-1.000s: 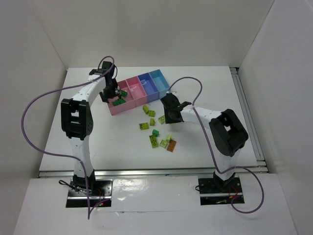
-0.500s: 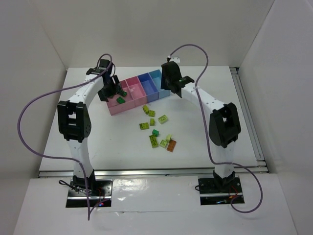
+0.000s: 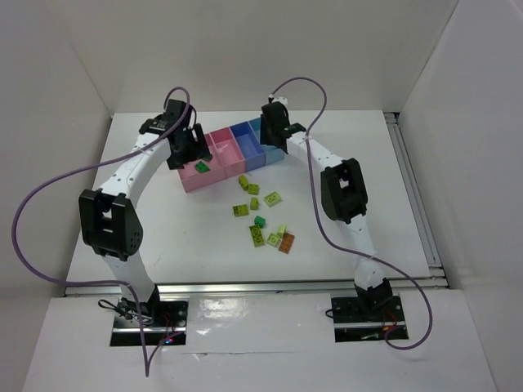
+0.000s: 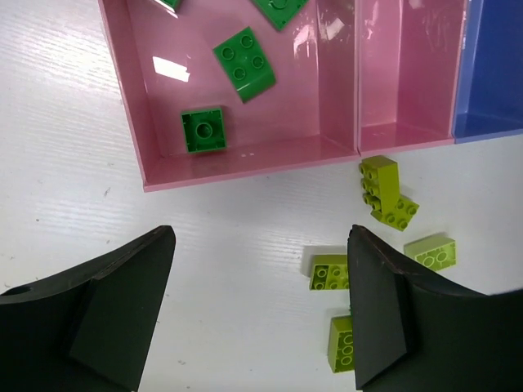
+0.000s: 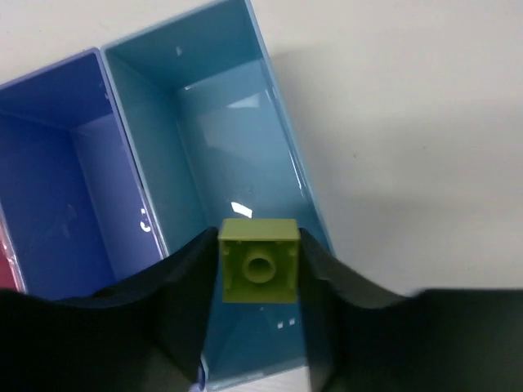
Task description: Sort the legos into containers by color
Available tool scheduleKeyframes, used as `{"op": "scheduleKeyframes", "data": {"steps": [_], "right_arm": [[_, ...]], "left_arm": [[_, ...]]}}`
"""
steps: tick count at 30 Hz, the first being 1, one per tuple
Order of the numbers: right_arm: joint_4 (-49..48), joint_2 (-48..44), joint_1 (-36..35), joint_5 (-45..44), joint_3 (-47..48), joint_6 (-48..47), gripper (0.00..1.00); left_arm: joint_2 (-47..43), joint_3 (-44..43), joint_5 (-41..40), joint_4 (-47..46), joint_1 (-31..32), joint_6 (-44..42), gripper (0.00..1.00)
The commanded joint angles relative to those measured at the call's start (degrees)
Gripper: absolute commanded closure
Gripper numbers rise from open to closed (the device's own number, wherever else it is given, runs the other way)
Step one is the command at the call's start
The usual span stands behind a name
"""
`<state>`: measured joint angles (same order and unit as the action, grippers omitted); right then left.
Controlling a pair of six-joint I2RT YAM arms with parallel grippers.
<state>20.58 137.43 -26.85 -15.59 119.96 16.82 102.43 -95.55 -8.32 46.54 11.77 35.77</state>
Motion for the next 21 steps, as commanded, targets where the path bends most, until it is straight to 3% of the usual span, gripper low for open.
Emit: {"op": "scheduleKeyframes", "data": {"steps": [1, 4, 6, 13, 17, 21], "right_arm": [[-2.2, 1.0, 0.0, 0.8, 5.1, -0.6, 0.47], [-2.2, 1.0, 0.0, 0.8, 4.5, 0.0, 0.23], [-2.2, 0.1, 0.0, 0.2, 3.1, 0.0, 0.18], [-2.7, -2.1, 0.0, 3.2, -0.2, 0.0, 0.18], [-2.6, -3.9, 0.0, 5.0, -4.7, 1.2, 0.18], [-3.2, -7.7, -1.1, 5.8, -10.0, 1.2, 0.25]], "left_arm": [[-0.4, 1.0, -0.6, -0.3, -0.4, -1.1, 0.12], [3.0, -0.4, -3.7, -0.3, -0.4, 0.0, 0.12], [5.0, -2.5, -4.3, -0.3, -0.4, 0.0, 0.13], [14.6, -7.9, -1.0, -0.8, -3.8, 0.2, 0.24], [15.2, -6.6, -0.5, -1.5, -3.8, 0.2, 0.24], [14.5, -2.9, 0.1, -1.5, -3.8, -0.3, 0.24]]}}
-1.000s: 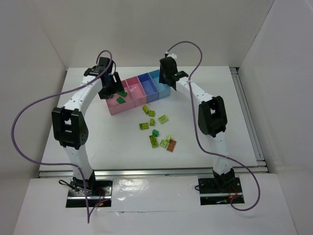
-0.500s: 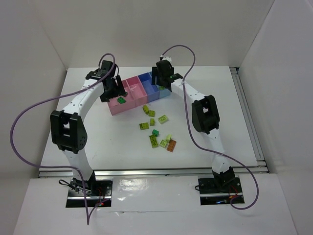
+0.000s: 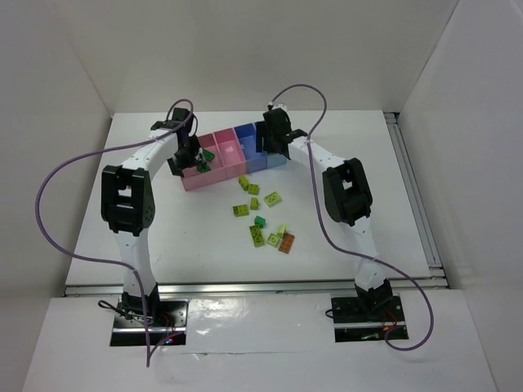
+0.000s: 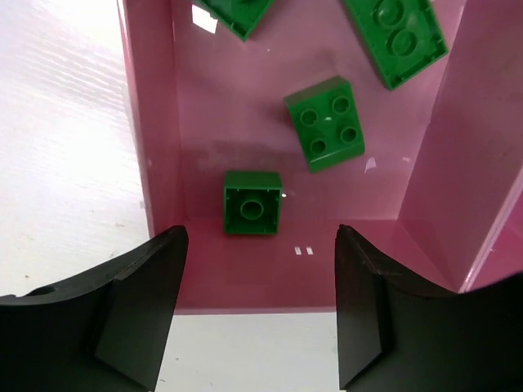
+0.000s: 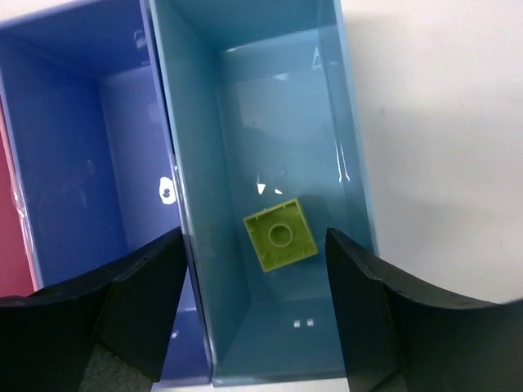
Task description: Sort the legos into containers by color
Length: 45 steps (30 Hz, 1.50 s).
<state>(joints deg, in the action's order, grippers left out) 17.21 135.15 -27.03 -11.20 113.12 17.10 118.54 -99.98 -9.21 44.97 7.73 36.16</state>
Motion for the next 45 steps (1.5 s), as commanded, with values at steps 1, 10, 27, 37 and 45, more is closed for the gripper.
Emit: {"op": "scheduleKeyframes", "data": {"steps": [1, 10, 27, 37, 45], "right_arm": [[0.8, -6.0, -0.9, 1.4, -4.0, 0.9, 0.26], [1.0, -16.4, -2.8, -2.5, -15.1, 0.9, 0.29], [-2.6, -53.7, -12.3, -13.4, -51.9, 7.9, 0.11], [0.3, -54.6, -14.5, -4.4, -60.7, 6.6, 0.1], [-0.5, -37.6, -12.8, -2.2, -50.4, 2.0, 0.0]], "left_arm": [[-2.7, 3.5, 1.0, 0.1, 0.3, -0.7, 0.24], [-11.2, 12.3, 1.8, -1.6, 0.9, -0.7, 0.25], [-25.8, 14.7, 1.4, -1.7, 12.3, -1.8, 0.17], [-17.2, 20.0, 1.9, -5.1, 22.2, 2.9, 0.2], [-13.8, 20.6, -0.2, -4.5, 22.7, 4.6, 0.22]]}}
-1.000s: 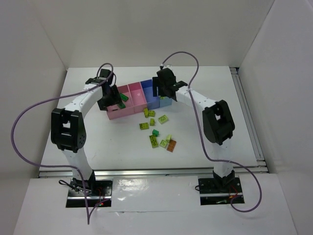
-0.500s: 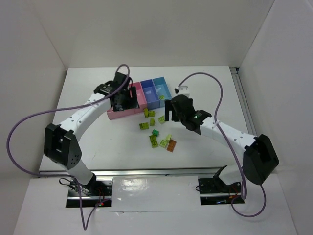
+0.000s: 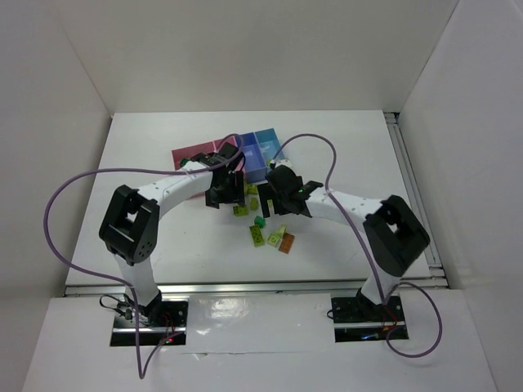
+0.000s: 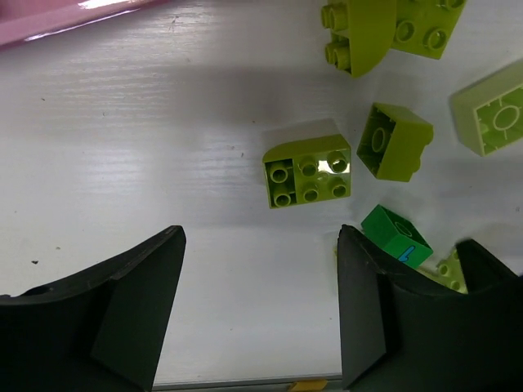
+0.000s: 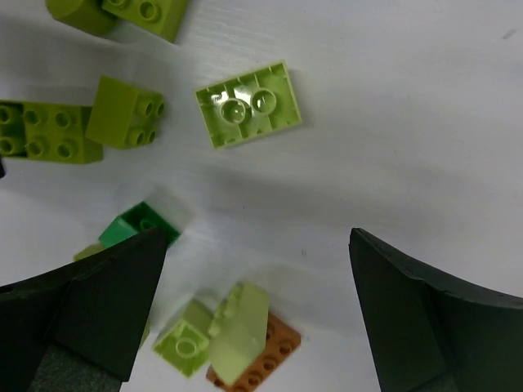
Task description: Sort the legos into containers by color
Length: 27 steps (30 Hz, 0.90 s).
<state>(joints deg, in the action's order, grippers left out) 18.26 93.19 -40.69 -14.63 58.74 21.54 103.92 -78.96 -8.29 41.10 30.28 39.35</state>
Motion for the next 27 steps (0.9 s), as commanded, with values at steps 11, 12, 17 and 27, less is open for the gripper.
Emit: {"op": "scheduleKeyframes", "data": {"steps": [11, 12, 17, 27], "right_arm": [[-8.1, 15.6, 4.5, 2.4, 9.3, -7.5, 0.06], [-8.2, 16.8, 4.5, 2.4, 9.9, -7.5, 0.08], [-9.3, 17.4, 4.5, 2.0, 11.0, -7.5, 0.31], [-5.7, 6.3, 3.3, -3.3, 11.0, -5.2, 0.5]], "left_arm": [[-6.3, 4.1, 2.4, 0.6, -5.0, -1.6, 0.22], [-8.4, 5.9, 3.3, 0.6, -5.6, -1.6, 0.22], [-12.4, 9.2, 7.9, -0.7, -7.4, -3.7, 0.22], [-9.3, 6.2, 9.7, -0.7, -6.9, -7.3, 0.15]]}}
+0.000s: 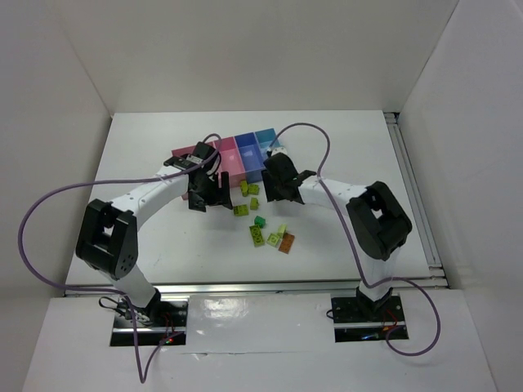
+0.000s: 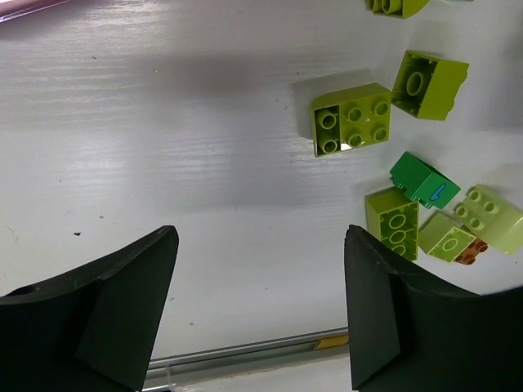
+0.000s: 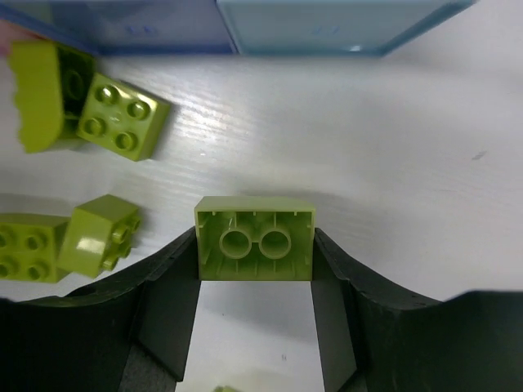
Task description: Sort the legos into containers by color
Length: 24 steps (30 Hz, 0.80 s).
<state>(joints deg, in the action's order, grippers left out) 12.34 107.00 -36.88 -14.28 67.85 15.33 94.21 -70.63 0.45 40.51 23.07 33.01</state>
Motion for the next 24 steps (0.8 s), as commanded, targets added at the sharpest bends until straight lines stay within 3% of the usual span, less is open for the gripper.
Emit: {"op": "scheduleKeyframes", "data": {"steps": [1, 8, 16, 21, 24], "right_arm": [[0.8, -8.4, 0.1, -4.3, 2.5, 1.0, 0.5], [2.0, -7.9, 4.9, -6.9, 10.5, 1.5, 0.5], [2.3, 7.9, 7.6, -3.9, 26.8, -0.8, 0.49], [4.6, 14.4, 7.6, -2.9, 35.0, -1.4, 0.49], [4.0, 15.7, 7.6, -2.9, 35.0, -0.8, 0.38]], "left_arm": [[0.4, -2.1, 0.4, -0.1, 0.3, -0.3, 0.15], [-0.7, -2.1, -1.1, -0.8, -0.7, 0.4, 0.15], [4.5, -4.6, 3.5, -1.4, -0.2, -5.8, 0.03], [8.1, -7.8, 2.4, -0.9, 1.0, -7.0, 0.03], [8.6, -8.3, 1.8, -0.9, 1.0, -7.0, 0.05]]}}
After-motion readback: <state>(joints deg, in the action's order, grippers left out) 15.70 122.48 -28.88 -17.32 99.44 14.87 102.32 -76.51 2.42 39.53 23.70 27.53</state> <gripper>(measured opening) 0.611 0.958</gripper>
